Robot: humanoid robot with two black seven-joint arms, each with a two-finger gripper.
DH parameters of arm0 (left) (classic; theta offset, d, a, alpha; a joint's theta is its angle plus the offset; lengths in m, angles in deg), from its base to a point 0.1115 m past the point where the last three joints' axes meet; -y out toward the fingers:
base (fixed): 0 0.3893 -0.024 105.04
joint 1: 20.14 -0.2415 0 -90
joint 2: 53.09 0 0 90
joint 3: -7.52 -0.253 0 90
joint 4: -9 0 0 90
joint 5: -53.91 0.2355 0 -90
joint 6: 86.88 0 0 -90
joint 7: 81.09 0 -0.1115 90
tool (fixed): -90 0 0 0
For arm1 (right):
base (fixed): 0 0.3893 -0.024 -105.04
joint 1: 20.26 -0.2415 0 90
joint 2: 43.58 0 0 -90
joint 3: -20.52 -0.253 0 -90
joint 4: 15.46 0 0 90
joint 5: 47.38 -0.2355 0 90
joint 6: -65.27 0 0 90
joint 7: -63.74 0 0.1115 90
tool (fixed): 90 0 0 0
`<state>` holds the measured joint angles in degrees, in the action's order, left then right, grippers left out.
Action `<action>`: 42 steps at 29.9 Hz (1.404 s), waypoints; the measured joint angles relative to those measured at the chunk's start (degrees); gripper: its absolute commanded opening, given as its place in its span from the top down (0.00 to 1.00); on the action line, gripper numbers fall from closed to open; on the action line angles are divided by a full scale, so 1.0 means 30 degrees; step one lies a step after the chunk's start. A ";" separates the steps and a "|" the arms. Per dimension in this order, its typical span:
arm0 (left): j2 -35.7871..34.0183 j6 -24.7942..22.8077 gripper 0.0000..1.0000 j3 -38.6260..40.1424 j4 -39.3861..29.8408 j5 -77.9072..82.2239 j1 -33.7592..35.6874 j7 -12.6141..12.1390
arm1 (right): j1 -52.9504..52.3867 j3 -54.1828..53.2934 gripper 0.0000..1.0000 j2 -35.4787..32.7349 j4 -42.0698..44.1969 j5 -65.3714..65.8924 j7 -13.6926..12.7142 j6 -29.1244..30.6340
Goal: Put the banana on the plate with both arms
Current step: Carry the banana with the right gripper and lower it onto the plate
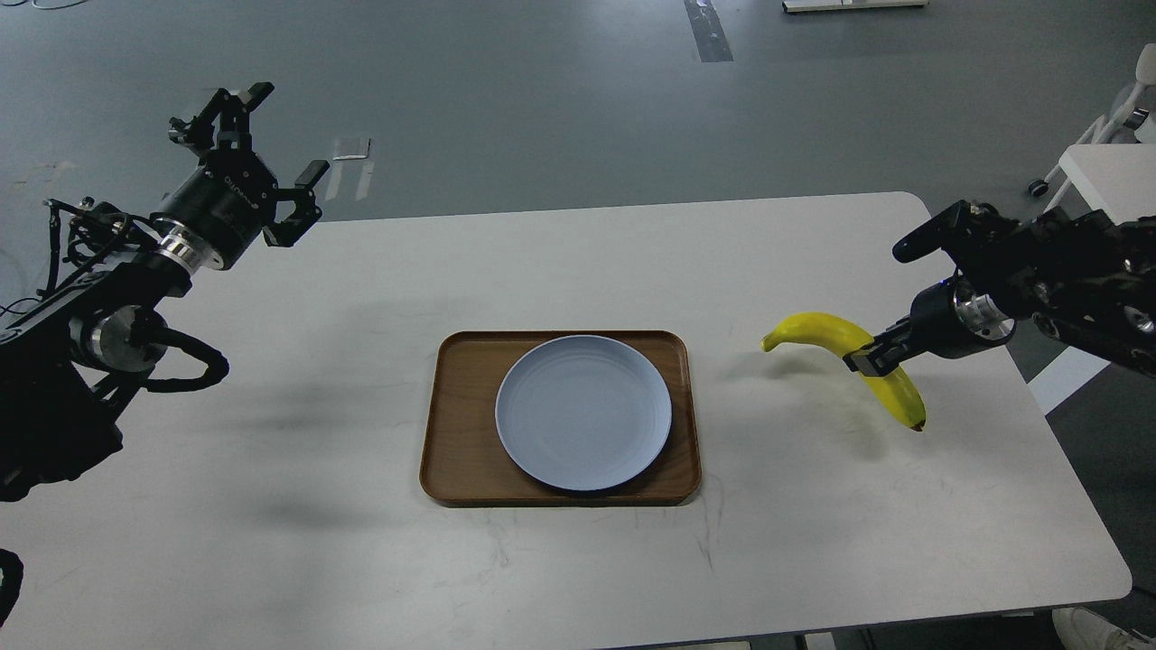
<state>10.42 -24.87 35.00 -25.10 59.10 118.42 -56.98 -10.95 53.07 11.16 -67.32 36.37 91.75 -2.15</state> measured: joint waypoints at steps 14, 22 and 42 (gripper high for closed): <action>0.0122 0.0000 0.00 -0.0027 0.0004 -0.0008 0.0575 0.0026 | -0.5019 0.0154 1.00 0.4692 -0.1700 -0.4580 -0.0005 0.1502; 0.0105 0.0000 0.00 -0.0022 -0.0007 -0.0030 0.0709 0.0091 | -0.4130 0.1816 1.00 0.9834 0.0740 -0.7169 -0.0006 0.1712; -0.0048 0.0000 0.00 0.0010 -0.0001 -0.0032 0.0691 0.0107 | -0.0503 0.2115 0.77 1.1753 0.4646 -0.8409 -0.0005 0.1595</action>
<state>10.28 -24.87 35.03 -25.10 59.01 120.49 -56.66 -12.46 59.41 46.42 -53.38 11.14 91.74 2.64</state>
